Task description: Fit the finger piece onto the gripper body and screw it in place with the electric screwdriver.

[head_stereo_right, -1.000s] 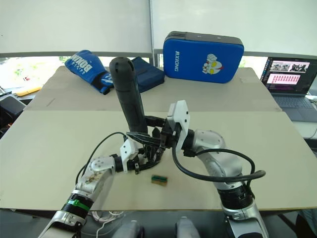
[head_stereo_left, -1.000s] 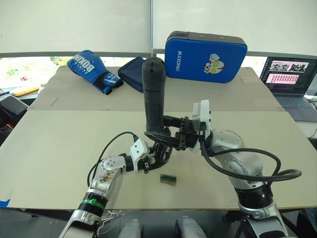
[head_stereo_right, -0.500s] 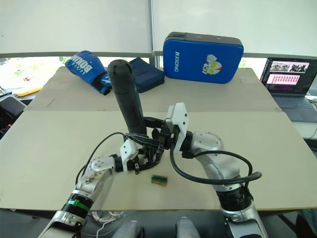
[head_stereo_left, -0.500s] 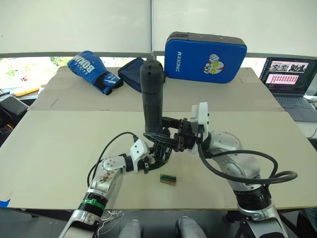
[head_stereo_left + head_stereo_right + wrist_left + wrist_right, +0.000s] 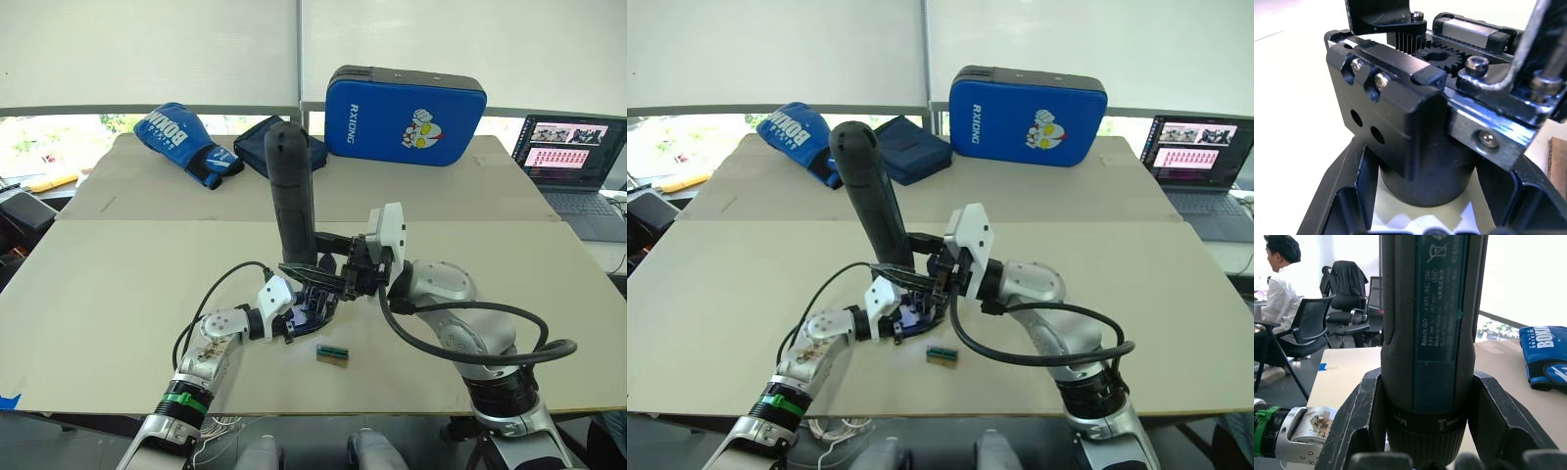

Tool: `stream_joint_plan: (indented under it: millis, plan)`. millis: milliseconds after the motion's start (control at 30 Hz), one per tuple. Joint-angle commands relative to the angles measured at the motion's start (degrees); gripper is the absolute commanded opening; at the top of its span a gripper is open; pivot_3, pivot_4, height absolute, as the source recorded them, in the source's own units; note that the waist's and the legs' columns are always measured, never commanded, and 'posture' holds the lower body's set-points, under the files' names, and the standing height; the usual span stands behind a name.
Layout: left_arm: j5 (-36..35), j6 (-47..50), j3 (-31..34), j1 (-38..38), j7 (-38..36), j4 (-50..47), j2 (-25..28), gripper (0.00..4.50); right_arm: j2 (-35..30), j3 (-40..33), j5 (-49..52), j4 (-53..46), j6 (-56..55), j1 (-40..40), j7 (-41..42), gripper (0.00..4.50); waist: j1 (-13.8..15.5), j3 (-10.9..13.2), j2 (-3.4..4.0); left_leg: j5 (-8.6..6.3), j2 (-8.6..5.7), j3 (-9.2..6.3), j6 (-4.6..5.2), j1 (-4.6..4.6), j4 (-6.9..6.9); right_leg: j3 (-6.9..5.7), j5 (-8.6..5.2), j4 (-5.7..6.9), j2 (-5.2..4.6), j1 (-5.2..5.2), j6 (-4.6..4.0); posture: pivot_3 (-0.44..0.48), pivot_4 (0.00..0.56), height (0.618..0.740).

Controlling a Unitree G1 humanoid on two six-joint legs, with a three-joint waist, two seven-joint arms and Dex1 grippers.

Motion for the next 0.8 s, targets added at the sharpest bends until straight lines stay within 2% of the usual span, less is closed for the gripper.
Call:
stream_joint_plan:
  millis: [33, 300, 533, 800]
  plan:
    - [0.9, 1.0, -1.8, 1.0, -1.0, 1.4, 0.1, 2.32, -1.5, 1.6, -2.8, 2.8, 2.2, 1.8, -0.4, 1.9, 0.0, 0.0, 0.0, 0.0, 0.0, 0.0, 0.0, 0.0, 0.0, 0.0, 0.0, 0.0, 0.0, 0.0, 0.0, 0.0, 0.15, 0.74]
    - [0.9, 0.9, -1.7, 0.9, -0.7, 1.5, 0.0, 2.32, -1.8, 0.2, -1.3, 1.6, 0.4, 0.8, 1.8, 1.9, 0.0, 0.0, 0.0, 0.0, 0.0, 0.0, 0.0, 0.02, 0.0, 0.0, 0.0, 0.0, 0.0, 0.02, 0.0, 0.0, 0.15, 0.74]
    - [1.4, 0.7, -1.3, 1.0, 0.4, 2.1, 0.2, 2.32, -1.3, -6.8, 6.9, -3.2, -0.4, -3.9, 4.4, 1.9, 0.0, 0.0, -0.02, 0.0, 0.0, -0.01, 0.0, -0.09, 0.0, 0.0, 0.0, 0.0, 0.0, -0.08, 0.0, 0.0, 0.15, 0.74]
    - [1.4, 0.3, -1.2, 0.9, 1.0, 3.3, -0.3, 2.32, -1.4, -8.0, 9.3, -4.3, -1.9, -2.9, 8.3, 1.9, 0.0, 0.0, -0.02, 0.0, 0.0, -0.01, 0.0, -0.09, 0.0, 0.0, 0.0, 0.0, 0.0, -0.07, 0.0, 0.0, 0.15, 0.74]
